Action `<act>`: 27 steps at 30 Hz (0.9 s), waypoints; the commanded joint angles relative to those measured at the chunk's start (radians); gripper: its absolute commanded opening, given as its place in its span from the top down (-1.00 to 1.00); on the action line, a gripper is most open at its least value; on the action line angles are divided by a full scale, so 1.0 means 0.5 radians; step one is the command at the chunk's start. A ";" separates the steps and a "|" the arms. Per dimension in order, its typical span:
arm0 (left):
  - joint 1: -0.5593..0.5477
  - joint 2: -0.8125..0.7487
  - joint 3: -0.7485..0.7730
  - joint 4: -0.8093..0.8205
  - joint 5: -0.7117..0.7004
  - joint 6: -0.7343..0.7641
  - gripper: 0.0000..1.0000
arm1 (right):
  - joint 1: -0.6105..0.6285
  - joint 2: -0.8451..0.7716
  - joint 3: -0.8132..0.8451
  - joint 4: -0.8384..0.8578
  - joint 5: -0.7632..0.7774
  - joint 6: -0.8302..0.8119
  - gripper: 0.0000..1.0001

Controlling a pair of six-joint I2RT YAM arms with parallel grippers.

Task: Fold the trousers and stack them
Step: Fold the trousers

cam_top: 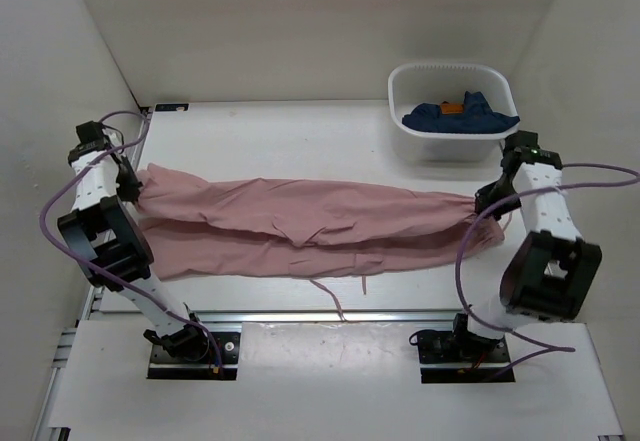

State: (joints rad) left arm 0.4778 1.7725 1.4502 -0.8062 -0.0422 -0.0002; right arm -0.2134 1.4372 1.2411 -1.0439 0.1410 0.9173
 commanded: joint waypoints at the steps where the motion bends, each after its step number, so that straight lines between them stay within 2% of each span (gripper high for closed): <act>1: 0.023 -0.157 -0.013 -0.249 0.078 0.000 0.72 | -0.024 0.232 -0.028 0.216 0.276 0.080 1.00; 6: 0.130 -0.406 -0.421 -0.342 0.002 0.000 0.72 | -0.046 0.534 0.131 0.162 0.402 0.101 1.00; 8: 0.237 -0.428 -0.421 -0.363 0.001 0.000 0.72 | -0.064 0.589 0.153 0.143 0.430 0.101 1.00; 12: 0.339 -0.361 -0.098 -0.446 -0.075 0.000 0.72 | -0.085 0.608 0.220 0.143 0.448 0.052 1.00; 16: 0.339 -0.312 0.139 -0.562 -0.139 0.000 0.72 | -0.104 0.629 0.291 0.100 0.485 -0.021 1.00; 19: 0.339 -0.311 0.183 -0.694 -0.201 0.000 0.72 | -0.104 0.648 0.319 0.054 0.522 -0.067 1.00; 21: 0.339 -0.357 0.137 -0.765 -0.231 0.000 0.72 | -0.104 0.648 0.294 0.054 0.522 -0.067 1.00; 27: 0.376 -0.737 -0.439 -0.805 -0.544 0.000 0.72 | -0.202 0.644 0.209 0.072 0.543 -0.132 1.00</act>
State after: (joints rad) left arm 0.6365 1.5322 1.3022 -1.2015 -0.1459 -0.0078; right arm -0.2623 1.7573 1.3563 -1.0233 0.2993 0.8745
